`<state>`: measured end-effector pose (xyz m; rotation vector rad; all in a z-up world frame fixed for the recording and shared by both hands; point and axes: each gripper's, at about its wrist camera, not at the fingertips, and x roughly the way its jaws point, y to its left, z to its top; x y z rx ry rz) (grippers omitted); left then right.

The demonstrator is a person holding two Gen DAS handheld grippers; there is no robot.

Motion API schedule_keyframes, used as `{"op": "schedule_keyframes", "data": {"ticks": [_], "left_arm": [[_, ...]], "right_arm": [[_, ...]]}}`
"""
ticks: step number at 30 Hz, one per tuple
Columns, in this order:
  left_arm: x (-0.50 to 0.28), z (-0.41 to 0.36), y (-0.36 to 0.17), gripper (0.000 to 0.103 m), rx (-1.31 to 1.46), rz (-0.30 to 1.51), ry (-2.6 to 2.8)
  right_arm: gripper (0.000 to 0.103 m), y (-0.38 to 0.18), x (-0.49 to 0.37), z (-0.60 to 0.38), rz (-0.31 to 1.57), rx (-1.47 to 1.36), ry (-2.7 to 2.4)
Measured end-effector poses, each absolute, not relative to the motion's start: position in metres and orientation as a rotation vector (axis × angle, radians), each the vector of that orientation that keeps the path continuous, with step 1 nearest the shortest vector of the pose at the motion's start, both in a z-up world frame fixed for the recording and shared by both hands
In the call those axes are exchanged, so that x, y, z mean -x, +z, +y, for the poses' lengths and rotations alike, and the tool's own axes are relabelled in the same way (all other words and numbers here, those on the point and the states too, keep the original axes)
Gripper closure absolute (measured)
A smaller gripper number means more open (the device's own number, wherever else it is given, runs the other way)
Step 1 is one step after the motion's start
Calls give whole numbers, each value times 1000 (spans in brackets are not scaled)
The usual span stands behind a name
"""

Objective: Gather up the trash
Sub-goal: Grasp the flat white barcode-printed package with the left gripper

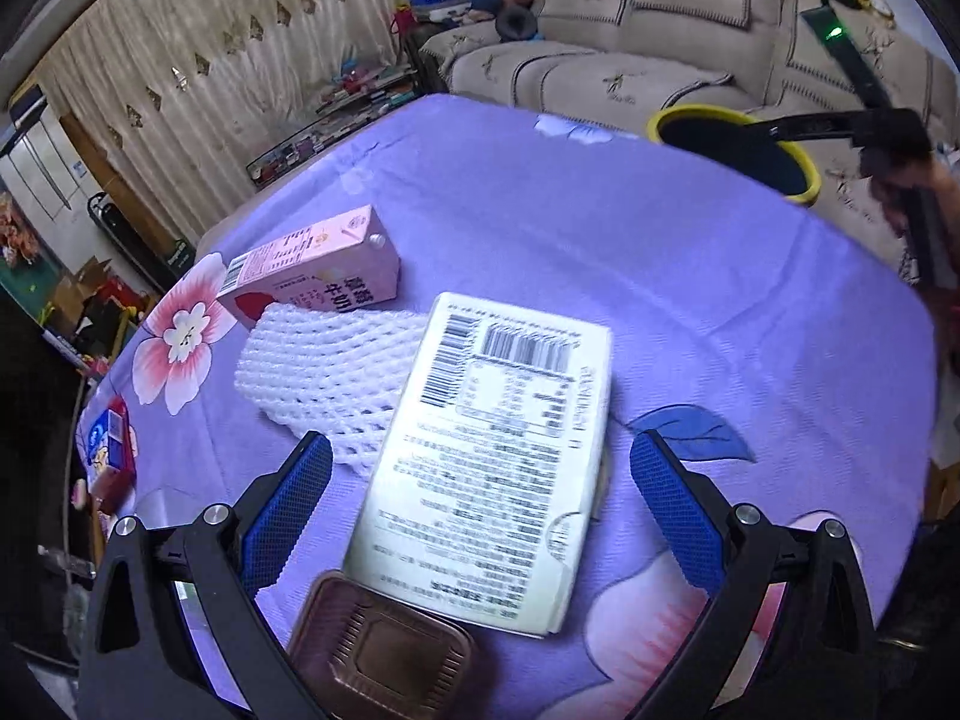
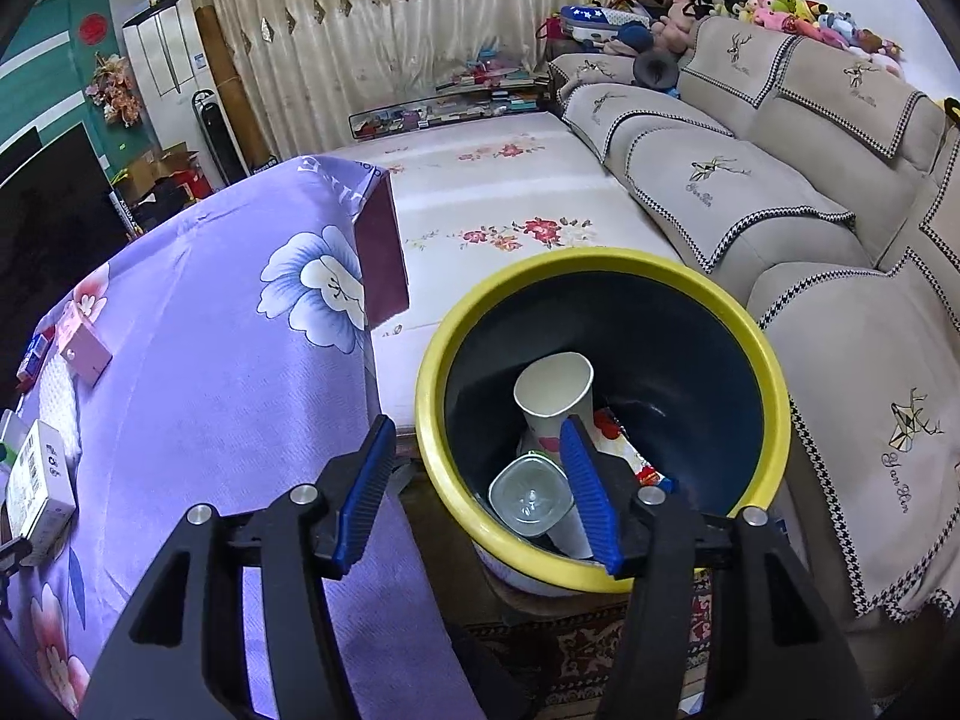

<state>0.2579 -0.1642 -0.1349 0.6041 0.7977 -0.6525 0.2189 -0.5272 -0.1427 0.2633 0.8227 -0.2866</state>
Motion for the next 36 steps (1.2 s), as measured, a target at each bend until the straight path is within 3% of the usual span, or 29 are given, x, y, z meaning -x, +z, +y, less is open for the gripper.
{"op": "schedule_keyframes", "data": {"ticks": [18, 22, 30, 36], "left_arm": [[-247, -188, -146, 7, -586, 888, -728], [-246, -200, -154, 19, -579, 945, -669], [-247, -209, -160, 24, -525, 968, -512], [-223, -220, -144, 26, -536, 858, -426]], "right_arm": [[48, -148, -215, -522, 829, -282, -254], [48, -150, -213, -520, 830, -286, -243], [48, -155, -202, -529, 825, -320, -238], [48, -156, -197, -537, 820, -338, -242]]}}
